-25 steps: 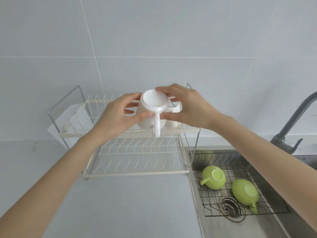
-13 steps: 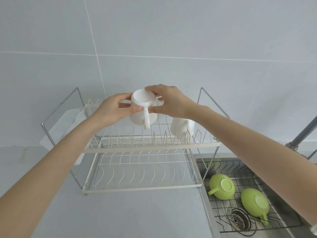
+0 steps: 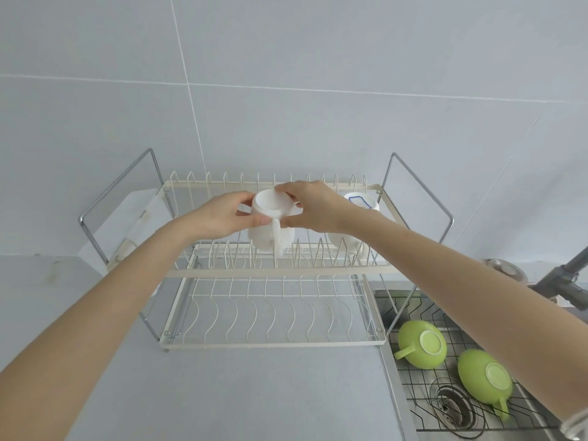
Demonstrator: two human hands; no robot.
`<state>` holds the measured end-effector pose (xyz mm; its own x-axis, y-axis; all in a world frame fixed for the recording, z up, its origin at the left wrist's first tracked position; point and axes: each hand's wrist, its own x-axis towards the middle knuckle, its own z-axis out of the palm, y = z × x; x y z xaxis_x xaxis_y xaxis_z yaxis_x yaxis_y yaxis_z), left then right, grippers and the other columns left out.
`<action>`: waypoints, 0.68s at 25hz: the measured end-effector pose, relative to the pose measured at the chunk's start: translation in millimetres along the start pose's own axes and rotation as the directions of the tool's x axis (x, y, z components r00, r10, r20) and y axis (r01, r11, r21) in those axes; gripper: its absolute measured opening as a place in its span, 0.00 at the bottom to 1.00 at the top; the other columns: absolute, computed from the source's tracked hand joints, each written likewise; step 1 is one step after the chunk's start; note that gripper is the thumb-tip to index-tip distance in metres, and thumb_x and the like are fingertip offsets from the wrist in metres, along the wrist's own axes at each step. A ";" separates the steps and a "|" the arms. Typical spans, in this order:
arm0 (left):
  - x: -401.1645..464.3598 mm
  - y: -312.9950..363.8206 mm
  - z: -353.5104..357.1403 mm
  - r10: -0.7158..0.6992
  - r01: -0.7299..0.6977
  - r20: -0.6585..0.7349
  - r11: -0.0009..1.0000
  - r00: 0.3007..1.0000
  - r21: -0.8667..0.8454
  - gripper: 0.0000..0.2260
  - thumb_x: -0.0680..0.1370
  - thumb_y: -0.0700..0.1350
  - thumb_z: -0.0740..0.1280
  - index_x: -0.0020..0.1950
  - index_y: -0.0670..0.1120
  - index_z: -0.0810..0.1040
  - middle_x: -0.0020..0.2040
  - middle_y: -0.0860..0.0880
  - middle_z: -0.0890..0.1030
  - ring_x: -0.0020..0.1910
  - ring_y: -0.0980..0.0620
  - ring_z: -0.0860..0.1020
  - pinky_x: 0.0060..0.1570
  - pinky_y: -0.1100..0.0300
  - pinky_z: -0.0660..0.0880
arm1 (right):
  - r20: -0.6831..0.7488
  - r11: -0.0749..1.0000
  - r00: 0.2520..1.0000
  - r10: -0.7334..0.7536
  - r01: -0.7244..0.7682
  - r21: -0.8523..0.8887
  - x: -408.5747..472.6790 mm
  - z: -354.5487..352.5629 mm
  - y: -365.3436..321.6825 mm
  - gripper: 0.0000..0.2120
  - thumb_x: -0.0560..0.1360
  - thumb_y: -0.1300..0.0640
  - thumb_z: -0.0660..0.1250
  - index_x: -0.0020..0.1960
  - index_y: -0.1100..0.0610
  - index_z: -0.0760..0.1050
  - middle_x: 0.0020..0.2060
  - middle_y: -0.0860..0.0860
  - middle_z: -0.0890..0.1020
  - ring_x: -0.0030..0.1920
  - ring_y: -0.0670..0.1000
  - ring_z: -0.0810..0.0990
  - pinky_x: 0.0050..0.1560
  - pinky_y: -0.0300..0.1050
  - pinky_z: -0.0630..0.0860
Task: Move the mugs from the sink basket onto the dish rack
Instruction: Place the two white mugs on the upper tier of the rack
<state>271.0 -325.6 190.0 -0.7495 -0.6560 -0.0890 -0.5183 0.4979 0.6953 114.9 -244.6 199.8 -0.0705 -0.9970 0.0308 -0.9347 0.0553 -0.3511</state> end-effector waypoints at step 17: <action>-18.1 24.9 -5.1 0.060 -0.013 -0.092 0.898 0.994 0.440 0.25 0.78 0.49 0.60 0.73 0.44 0.59 0.72 0.43 0.67 0.70 0.43 0.66 0.69 0.52 0.64 | 0.099 0.979 0.995 0.024 -0.003 -0.203 -33.1 -24.9 -3.0 0.31 0.78 0.50 0.60 0.76 0.55 0.51 0.74 0.54 0.61 0.73 0.55 0.61 0.71 0.48 0.60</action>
<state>273.8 -304.2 212.6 -0.7380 -0.6745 0.0187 -0.6367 0.7053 0.3117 111.3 -210.4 223.1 -0.0579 -0.9959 -0.0700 -0.9857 0.0681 -0.1543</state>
